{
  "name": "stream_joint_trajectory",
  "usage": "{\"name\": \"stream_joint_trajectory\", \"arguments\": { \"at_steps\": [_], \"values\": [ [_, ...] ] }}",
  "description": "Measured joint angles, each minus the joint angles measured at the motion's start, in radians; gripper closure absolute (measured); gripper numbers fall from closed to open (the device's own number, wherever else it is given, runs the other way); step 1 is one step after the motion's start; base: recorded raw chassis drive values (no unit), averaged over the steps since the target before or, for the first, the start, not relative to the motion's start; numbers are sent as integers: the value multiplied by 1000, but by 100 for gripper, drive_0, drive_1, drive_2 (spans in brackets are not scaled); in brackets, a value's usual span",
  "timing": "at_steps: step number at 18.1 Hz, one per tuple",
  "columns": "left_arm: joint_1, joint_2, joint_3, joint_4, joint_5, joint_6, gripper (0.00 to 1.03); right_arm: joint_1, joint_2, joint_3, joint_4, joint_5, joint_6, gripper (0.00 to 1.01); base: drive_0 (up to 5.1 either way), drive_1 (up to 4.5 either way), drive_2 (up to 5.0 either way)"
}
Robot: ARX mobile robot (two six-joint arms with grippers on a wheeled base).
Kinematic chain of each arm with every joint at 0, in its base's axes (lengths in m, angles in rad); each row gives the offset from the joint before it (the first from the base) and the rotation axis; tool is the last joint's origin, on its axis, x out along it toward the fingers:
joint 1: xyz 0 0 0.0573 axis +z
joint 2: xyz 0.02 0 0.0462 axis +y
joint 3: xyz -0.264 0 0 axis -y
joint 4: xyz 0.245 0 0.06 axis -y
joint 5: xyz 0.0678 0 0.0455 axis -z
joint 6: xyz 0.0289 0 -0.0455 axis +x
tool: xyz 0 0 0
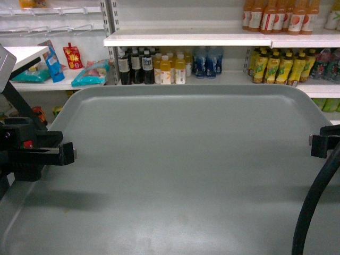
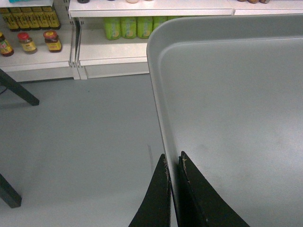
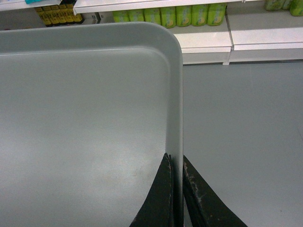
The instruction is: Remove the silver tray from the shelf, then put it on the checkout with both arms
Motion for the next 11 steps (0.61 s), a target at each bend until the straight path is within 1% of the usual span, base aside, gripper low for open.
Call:
{"name": "stream_joint_trajectory", "arguments": {
  "at_steps": [11],
  "values": [
    [0, 0, 0, 5, 1, 0, 100, 0, 0, 0, 5, 2, 0, 98, 10, -409, 430]
  ]
}}
